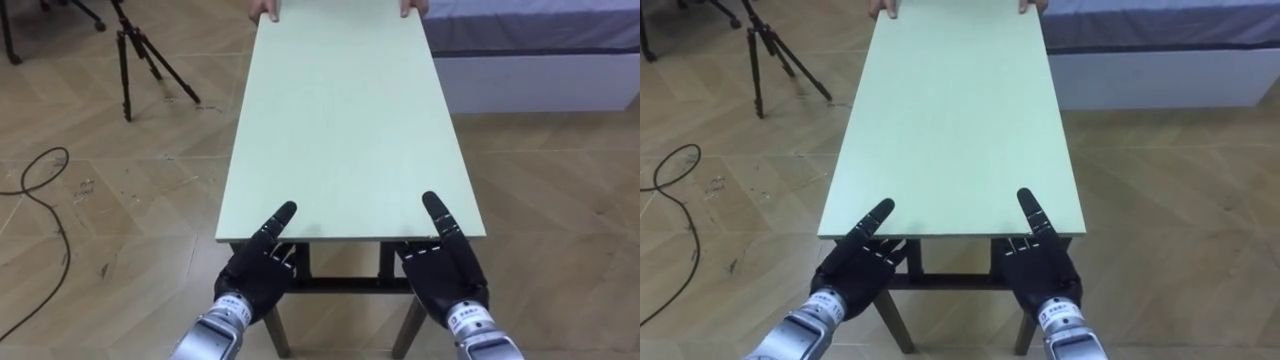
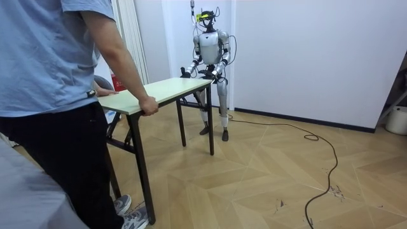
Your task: Move table with human
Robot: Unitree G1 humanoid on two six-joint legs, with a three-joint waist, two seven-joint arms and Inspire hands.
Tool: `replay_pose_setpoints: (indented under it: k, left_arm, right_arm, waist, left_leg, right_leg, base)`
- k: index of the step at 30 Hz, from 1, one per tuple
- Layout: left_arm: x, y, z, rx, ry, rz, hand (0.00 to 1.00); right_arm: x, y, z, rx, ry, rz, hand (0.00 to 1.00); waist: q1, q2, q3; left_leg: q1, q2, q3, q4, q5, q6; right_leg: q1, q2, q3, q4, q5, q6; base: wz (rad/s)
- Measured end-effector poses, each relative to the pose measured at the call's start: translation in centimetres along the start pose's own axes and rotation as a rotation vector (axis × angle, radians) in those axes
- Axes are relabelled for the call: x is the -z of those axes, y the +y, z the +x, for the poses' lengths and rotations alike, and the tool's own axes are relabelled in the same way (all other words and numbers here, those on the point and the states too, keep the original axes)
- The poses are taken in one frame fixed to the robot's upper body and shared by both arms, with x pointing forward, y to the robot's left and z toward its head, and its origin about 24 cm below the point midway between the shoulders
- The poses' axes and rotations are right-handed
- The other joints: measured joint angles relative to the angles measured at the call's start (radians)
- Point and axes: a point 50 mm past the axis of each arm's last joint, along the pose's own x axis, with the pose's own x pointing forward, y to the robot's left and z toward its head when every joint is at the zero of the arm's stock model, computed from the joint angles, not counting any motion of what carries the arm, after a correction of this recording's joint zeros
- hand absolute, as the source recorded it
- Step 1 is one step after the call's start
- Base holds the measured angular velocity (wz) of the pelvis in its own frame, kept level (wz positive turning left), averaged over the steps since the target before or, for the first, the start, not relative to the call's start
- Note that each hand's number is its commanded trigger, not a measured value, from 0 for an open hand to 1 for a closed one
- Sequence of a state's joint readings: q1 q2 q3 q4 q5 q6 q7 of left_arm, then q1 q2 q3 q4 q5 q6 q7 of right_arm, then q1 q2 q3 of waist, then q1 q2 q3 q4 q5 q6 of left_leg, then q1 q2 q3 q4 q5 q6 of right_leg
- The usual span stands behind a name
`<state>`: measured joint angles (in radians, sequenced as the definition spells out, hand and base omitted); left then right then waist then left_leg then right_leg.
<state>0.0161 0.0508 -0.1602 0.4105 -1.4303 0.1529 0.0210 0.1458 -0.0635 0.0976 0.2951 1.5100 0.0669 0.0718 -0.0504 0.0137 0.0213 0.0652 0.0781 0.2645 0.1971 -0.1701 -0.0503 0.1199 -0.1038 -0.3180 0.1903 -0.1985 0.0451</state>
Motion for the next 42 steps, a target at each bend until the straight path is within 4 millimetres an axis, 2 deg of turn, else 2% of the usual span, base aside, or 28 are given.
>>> replay_pose_setpoints:
  k: [2, 3, 4, 5, 12, 17, 26, 42]
  left_arm:
    - [-0.1, -0.2, 0.1, -0.004, 0.0, -0.025, 0.0]
    - [-0.1, -0.3, 0.2, -0.004, 0.0, -0.031, 0.11]
    - [-0.1, -0.3, 0.2, -0.003, -0.001, -0.042, 0.77]
    - [-0.2, -0.4, 0.2, -0.001, -0.002, -0.061, 1.0]
    - [-0.3, -0.6, 0.3, 0.003, -0.003, -0.103, 1.0]
    - [-0.3, -0.7, 0.3, -0.016, -0.002, -0.105, 1.0]
    - [-0.1, -0.1, 0.1, -0.058, -0.003, -0.108, 1.0]
    - [-0.2, 0.2, 0.0, -0.084, -0.006, -0.098, 1.0]
  right_arm:
    - [0.0, 0.0, 0.1, 0.002, 0.001, -0.002, 0.0]
    - [0.0, 0.0, 0.1, 0.002, 0.001, -0.002, 0.0]
    - [0.0, -0.1, 0.1, 0.002, 0.002, -0.003, 0.98]
    - [0.0, -0.1, 0.2, 0.002, 0.002, -0.003, 1.0]
    - [0.0, -0.2, 0.6, 0.015, 0.003, -0.003, 1.0]
    - [0.5, -1.4, 0.6, 0.106, 0.014, -0.006, 1.0]
    - [0.9, -1.1, 0.8, 0.104, 0.012, -0.034, 1.0]
    - [1.1, -1.2, 0.8, 0.118, 0.021, -0.039, 1.0]
  waist:
    - [0.001, -0.003, -0.0001]
    - [0.001, -0.004, 0.0003]
    - [0.001, -0.005, 0.0003]
    - [0.001, -0.006, 0.0003]
    - [0.004, -0.006, 0.0]
    - [0.022, -0.005, -0.001]
    - [0.025, -0.005, -0.0013]
    - [0.021, -0.008, 0.0005]
  left_leg:
    - [0.0, 0.0, 0.0, 0.0, 0.0, 0.0]
    - [0.0, 0.0, 0.0, 0.0, 0.0, 0.0]
    - [0.0, 0.0, 0.0, 0.0, 0.0, 0.0]
    - [0.0, 0.0, 0.001, 0.0, 0.0, 0.0]
    - [-0.002, 0.001, 0.005, 0.0, 0.0, 0.0]
    - [-0.009, 0.001, 0.007, -0.009, 0.0, 0.0]
    - [0.011, -0.004, -0.003, -0.034, 0.0, 0.0]
    - [0.016, -0.005, -0.006, -0.034, 0.0, 0.0]
  right_leg:
    - [0.0, 0.0, 0.0, 0.0, 0.0, 0.0]
    - [0.0, 0.0, 0.0, 0.0, 0.0, 0.0]
    - [0.0, 0.0, 0.0, 0.0, 0.0, 0.0]
    - [0.0, 0.0, 0.0, 0.0, 0.0, 0.0]
    - [-0.006, 0.001, 0.006, 0.0, 0.001, -0.001]
    - [-0.013, 0.002, 0.013, -0.001, 0.001, -0.001]
    - [-0.016, 0.003, 0.041, -0.003, 0.001, -0.001]
    - [-0.009, 0.003, 0.039, -0.005, 0.001, -0.001]
  base:
    - [0.0]
    - [0.0]
    - [0.0]
    - [0.0]
    - [-0.02]
    - [-0.03]
    - [-0.08]
    - [0.0]
